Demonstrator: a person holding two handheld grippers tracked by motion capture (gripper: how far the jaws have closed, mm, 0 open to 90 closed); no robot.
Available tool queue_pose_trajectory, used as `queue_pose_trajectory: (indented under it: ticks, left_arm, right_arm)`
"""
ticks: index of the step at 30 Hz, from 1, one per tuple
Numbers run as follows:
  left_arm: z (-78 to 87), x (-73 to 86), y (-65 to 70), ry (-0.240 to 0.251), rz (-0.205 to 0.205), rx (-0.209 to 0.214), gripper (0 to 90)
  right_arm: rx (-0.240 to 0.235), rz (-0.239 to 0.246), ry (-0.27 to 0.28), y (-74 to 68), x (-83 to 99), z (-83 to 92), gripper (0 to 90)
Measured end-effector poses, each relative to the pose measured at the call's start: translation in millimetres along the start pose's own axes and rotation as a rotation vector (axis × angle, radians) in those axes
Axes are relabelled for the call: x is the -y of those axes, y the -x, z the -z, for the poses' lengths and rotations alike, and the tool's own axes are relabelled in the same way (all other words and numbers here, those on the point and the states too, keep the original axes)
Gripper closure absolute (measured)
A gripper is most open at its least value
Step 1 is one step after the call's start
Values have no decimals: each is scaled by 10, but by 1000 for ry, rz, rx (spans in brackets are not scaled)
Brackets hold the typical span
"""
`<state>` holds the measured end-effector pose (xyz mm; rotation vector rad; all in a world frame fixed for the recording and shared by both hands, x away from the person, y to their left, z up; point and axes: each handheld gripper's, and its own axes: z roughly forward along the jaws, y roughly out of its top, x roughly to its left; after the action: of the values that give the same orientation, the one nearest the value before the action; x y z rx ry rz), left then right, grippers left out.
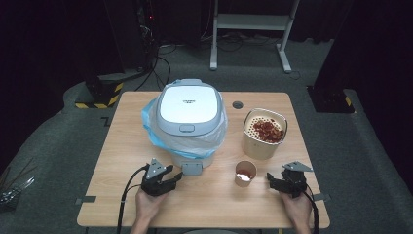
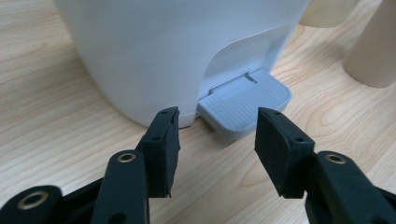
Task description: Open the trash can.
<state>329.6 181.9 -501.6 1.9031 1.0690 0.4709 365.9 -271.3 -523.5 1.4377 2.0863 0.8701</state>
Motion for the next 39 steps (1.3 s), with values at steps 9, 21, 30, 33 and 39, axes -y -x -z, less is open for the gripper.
queue_pose_trajectory:
  ticks: [9,21,30,33,39]
  left_arm:
    - [-114,-93,127,-9,-46,26,577]
    - [-276,-125,217,-2,-80,43,621]
    - [-350,-144,208,11,-83,39,671]
    - [-376,-147,220,13,-82,35,671]
    - [-414,-146,229,6,-96,25,650]
  right_arm:
    - [0,0,0,0,0,0,214]
    - [0,0,0,-1,0,0,215]
    - [0,0,0,-1,0,0,215]
    - [0,0,0,-1,0,0,215]
    - [0,0,2,-1,0,-1,215]
